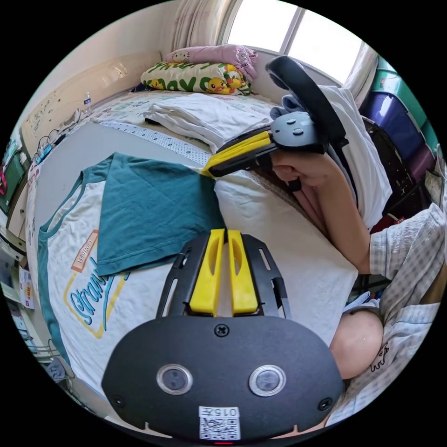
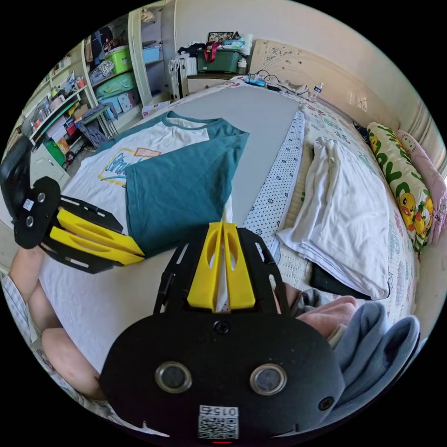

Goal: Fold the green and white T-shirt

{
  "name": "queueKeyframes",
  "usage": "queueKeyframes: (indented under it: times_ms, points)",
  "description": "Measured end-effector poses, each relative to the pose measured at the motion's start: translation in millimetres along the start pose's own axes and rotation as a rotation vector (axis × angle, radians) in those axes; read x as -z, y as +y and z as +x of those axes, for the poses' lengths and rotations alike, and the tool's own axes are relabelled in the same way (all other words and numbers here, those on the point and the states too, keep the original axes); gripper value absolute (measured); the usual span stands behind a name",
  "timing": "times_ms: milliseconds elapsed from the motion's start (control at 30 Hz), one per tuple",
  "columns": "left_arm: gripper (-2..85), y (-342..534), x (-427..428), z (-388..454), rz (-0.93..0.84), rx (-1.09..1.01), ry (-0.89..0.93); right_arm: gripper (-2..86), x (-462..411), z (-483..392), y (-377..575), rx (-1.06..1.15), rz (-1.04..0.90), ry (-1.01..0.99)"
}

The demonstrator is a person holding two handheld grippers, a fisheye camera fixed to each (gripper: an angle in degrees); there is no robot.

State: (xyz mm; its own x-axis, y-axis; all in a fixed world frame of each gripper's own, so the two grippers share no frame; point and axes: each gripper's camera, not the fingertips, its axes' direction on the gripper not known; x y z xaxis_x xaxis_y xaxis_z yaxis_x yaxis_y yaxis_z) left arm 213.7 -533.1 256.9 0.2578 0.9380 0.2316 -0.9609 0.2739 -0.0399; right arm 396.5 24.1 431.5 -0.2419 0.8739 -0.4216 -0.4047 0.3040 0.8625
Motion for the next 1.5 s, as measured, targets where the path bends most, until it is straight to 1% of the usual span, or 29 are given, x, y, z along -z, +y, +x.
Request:
queueKeyframes:
  times_ms: [133,333,400,467,500,567,600,633,667,700,733,767,800,867,900,967,1000,1033,1067,1100,1133,1167,1200,1233,1267,1333,1400,1467,1500]
  points:
    - [0.2,11,-1,-10,-0.005,-0.042,0.002,-1.0,34,6,-13,0.013,0.003,0.036]
    - [0.0,37,4,-36,0.009,-0.090,0.066,-1.0,87,9,-33,0.027,0.013,0.092]
    - [0.1,52,20,-51,0.071,-0.059,0.050,-1.0,103,7,-39,0.036,0.021,0.117]
    - [0.5,86,63,-87,0.249,0.034,0.054,-1.0,127,12,-49,0.000,0.026,0.111]
    - [0.7,97,77,-98,0.305,0.070,0.037,-1.0,133,13,-52,-0.013,0.025,0.105]
    - [2.2,159,139,-148,0.525,0.300,-0.123,-1.0,156,11,-64,-0.011,0.029,0.127]
    - [2.8,179,154,-161,0.579,0.371,-0.170,-1.0,162,10,-67,-0.007,0.029,0.138]
    - [4.8,222,179,-187,0.674,0.522,-0.259,-1.0,173,5,-74,0.002,0.024,0.165]
    - [6.7,271,197,-214,0.742,0.690,-0.327,-1.0,184,1,-82,0.013,0.019,0.193]
    - [7.6,296,202,-227,0.764,0.785,-0.353,-1.0,190,-2,-86,0.019,0.015,0.206]
    - [8.8,346,206,-251,0.798,0.973,-0.367,-0.9,201,-6,-95,0.028,0.009,0.223]
    - [9.3,399,199,-270,0.853,1.138,-0.308,-0.9,213,-8,-104,0.026,0.001,0.228]
    - [9.4,424,191,-276,0.889,1.192,-0.262,-0.8,220,-8,-109,0.023,-0.004,0.230]
    - [9.5,507,152,-298,1.015,1.424,-0.060,-0.8,244,-14,-129,0.015,-0.021,0.248]
    - [9.5,524,139,-305,1.064,1.483,0.024,-0.8,250,-15,-135,0.011,-0.025,0.255]
    - [9.0,571,87,-326,1.165,1.650,0.395,-0.8,271,-28,-158,0.024,-0.059,0.311]
    - [9.0,578,81,-327,1.205,1.653,0.443,-0.8,276,-31,-165,0.025,-0.070,0.326]
    - [9.1,586,82,-324,1.232,1.653,0.437,-0.8,286,-38,-180,0.036,-0.098,0.356]
    - [9.4,586,89,-324,1.185,1.660,0.375,-0.9,297,-44,-198,0.040,-0.144,0.390]
    - [10.0,583,92,-325,1.154,1.648,0.356,-0.9,302,-46,-208,0.027,-0.179,0.415]
    - [11.1,577,95,-332,1.074,1.614,0.356,-1.0,316,-53,-232,0.000,-0.238,0.490]
    - [12.0,574,92,-340,1.003,1.596,0.384,-1.0,336,-63,-257,-0.014,-0.238,0.614]
    - [12.5,575,90,-343,0.985,1.592,0.406,-1.0,349,-71,-270,-0.004,-0.216,0.674]
    - [11.8,580,84,-348,0.973,1.600,0.454,-1.0,374,-91,-295,0.037,-0.153,0.764]
    - [10.7,585,78,-352,0.982,1.598,0.505,-1.0,399,-113,-323,0.075,-0.087,0.807]
    - [8.1,588,76,-356,0.988,1.574,0.534,-1.0,430,-149,-369,0.123,-0.013,0.786]
    - [4.8,587,84,-356,0.977,1.550,0.462,-1.0,454,-187,-416,0.164,0.044,0.689]
    - [1.1,581,102,-353,0.985,1.498,0.306,-1.0,483,-238,-473,0.200,0.135,0.534]
    - [0.7,578,105,-353,0.973,1.477,0.289,-1.0,489,-250,-486,0.209,0.162,0.493]
